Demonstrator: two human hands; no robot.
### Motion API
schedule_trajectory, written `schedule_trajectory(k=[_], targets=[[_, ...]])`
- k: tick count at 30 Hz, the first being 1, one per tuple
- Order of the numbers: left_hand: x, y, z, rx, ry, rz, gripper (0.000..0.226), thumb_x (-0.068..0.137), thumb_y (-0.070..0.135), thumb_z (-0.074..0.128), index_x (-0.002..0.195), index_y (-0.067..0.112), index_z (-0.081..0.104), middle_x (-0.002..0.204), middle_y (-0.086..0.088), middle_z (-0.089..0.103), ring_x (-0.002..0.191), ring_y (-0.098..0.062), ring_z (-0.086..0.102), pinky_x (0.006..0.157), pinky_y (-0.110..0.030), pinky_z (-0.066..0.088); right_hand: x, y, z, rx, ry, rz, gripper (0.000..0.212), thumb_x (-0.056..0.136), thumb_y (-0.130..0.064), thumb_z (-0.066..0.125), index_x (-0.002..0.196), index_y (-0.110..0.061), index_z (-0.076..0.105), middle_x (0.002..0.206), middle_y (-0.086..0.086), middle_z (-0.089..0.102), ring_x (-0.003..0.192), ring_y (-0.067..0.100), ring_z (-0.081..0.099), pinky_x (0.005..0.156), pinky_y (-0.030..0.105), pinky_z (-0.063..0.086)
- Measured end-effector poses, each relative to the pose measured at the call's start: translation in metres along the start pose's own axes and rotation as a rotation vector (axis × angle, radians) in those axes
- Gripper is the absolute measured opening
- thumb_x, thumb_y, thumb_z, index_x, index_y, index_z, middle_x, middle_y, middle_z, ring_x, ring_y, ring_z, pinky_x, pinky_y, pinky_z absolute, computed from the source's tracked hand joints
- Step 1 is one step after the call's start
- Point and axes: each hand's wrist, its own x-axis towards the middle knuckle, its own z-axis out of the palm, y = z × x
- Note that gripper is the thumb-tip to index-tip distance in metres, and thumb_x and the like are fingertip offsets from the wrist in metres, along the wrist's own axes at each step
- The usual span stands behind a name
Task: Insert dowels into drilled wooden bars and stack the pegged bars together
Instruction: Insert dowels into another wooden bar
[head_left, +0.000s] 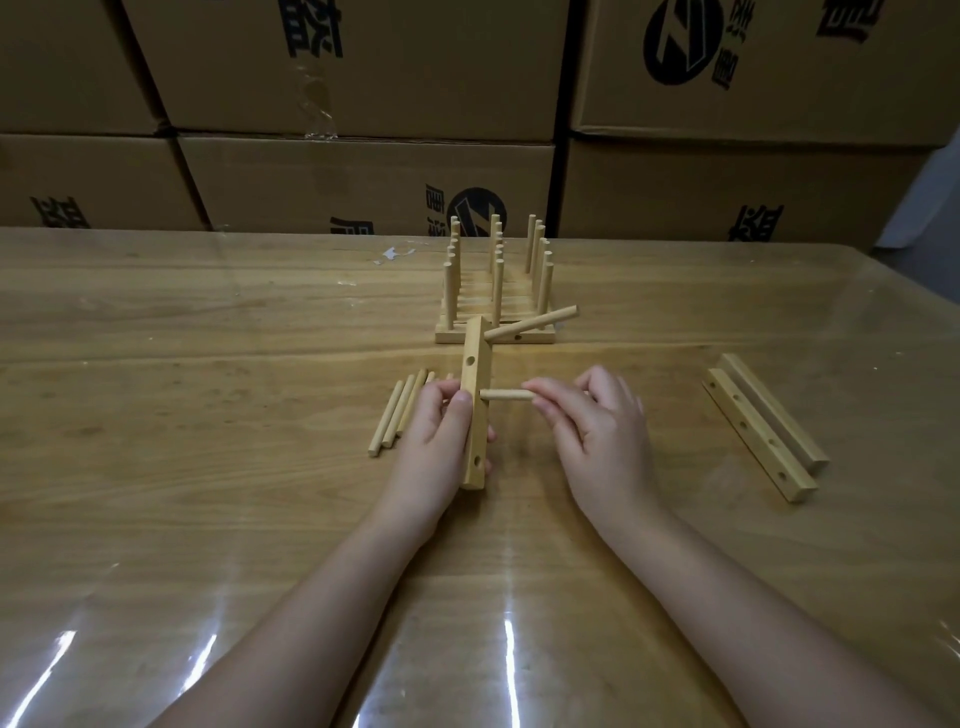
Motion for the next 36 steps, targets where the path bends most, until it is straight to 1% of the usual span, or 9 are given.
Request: schedule_trajectory(k=[4,7,11,19,25,31,33,34,36], targets=[[0.0006,-0.0011,0.0004,0.039,-0.017,0.015,0.010,0.101,0.021,0.039,0.099,0.022,0.048,0.077,-0.007,0.060,0.054,-0.003,0.057,0.045,-0.020,0.046,-0.0011,-0.0017,-0.0023,-0.074,0.048,-0.053,0.018,0.083,-0.010,0.067,0.098,-0.018,0.073,0.076,0.007,0.051,0.074,0.022,0.049,0.066,0.034,0.034],[0.0012,-0.0048,0.0000,0.098,-0.034,0.041,0.009,0.100,0.021,0.042,0.098,0.027,0.049,0.071,0.000,0.063,0.052,-0.004,0.059,0.048,-0.024,0.048,0.0000,-0.0033,-0.0027,-0.109,0.056,-0.079,0.017,0.081,-0.009,0.069,0.096,-0.017,0.073,0.077,0.010,0.052,0.074,0.026,0.051,0.066,0.036,0.035],[0.0009,-0.0066,-0.0002,0.067,-0.050,0.034,0.008,0.100,0.021,0.043,0.099,0.027,0.049,0.067,0.004,0.064,0.052,-0.005,0.060,0.047,-0.022,0.049,-0.0005,-0.0035,-0.0029,-0.102,0.051,-0.079,0.017,0.082,-0.008,0.068,0.096,-0.016,0.073,0.079,0.011,0.052,0.076,0.027,0.052,0.066,0.038,0.037],[-0.0036,-0.0013,-0.0027,0.048,-0.102,0.042,0.007,0.100,0.019,0.042,0.101,0.023,0.047,0.074,-0.002,0.064,0.056,-0.009,0.060,0.050,-0.022,0.051,-0.0006,-0.0040,-0.0031,-0.071,0.055,-0.052,0.016,0.085,-0.018,0.060,0.094,-0.015,0.073,0.076,0.009,0.052,0.075,0.025,0.052,0.066,0.038,0.037],[-0.0016,-0.0026,-0.0024,0.081,-0.142,0.064,0.011,0.098,0.017,0.045,0.101,0.027,0.044,0.077,-0.002,0.065,0.058,-0.014,0.062,0.051,-0.025,0.050,0.0019,0.0004,-0.0026,-0.037,0.006,0.029,0.012,0.084,-0.019,0.065,0.092,-0.014,0.074,0.072,0.005,0.049,0.071,0.019,0.047,0.069,0.036,0.032],[0.0002,-0.0040,-0.0030,0.066,-0.131,0.046,0.009,0.098,0.020,0.044,0.103,0.027,0.046,0.076,-0.001,0.065,0.056,-0.017,0.062,0.050,-0.025,0.050,0.0001,0.0023,-0.0005,0.016,-0.027,0.044,0.019,0.087,-0.026,0.060,0.100,-0.017,0.072,0.074,0.002,0.050,0.073,0.014,0.046,0.071,0.042,0.040],[0.0005,-0.0034,-0.0022,0.027,-0.107,0.016,0.008,0.100,0.020,0.043,0.103,0.024,0.048,0.074,-0.002,0.064,0.053,-0.014,0.060,0.049,-0.024,0.050,-0.0007,0.0011,0.0004,0.099,-0.052,0.063,0.032,0.090,-0.040,0.049,0.118,-0.028,0.061,0.087,-0.003,0.048,0.079,0.009,0.046,0.077,0.040,0.041],[0.0007,-0.0025,-0.0028,0.008,-0.095,0.001,0.009,0.100,0.021,0.041,0.103,0.022,0.050,0.073,-0.002,0.064,0.052,-0.012,0.059,0.049,-0.023,0.050,-0.0007,0.0009,0.0007,0.162,-0.054,0.094,0.039,0.091,-0.047,0.041,0.128,-0.036,0.049,0.095,-0.006,0.043,0.084,0.006,0.045,0.080,0.036,0.041],[0.0023,-0.0009,-0.0040,-0.038,-0.071,-0.018,0.014,0.101,0.022,0.040,0.105,0.020,0.053,0.071,0.000,0.066,0.051,-0.010,0.059,0.049,-0.022,0.050,-0.0007,0.0035,0.0007,0.285,-0.011,0.173,0.044,0.091,-0.055,0.033,0.134,-0.049,0.026,0.102,-0.013,0.035,0.091,0.000,0.043,0.084,0.036,0.044]])
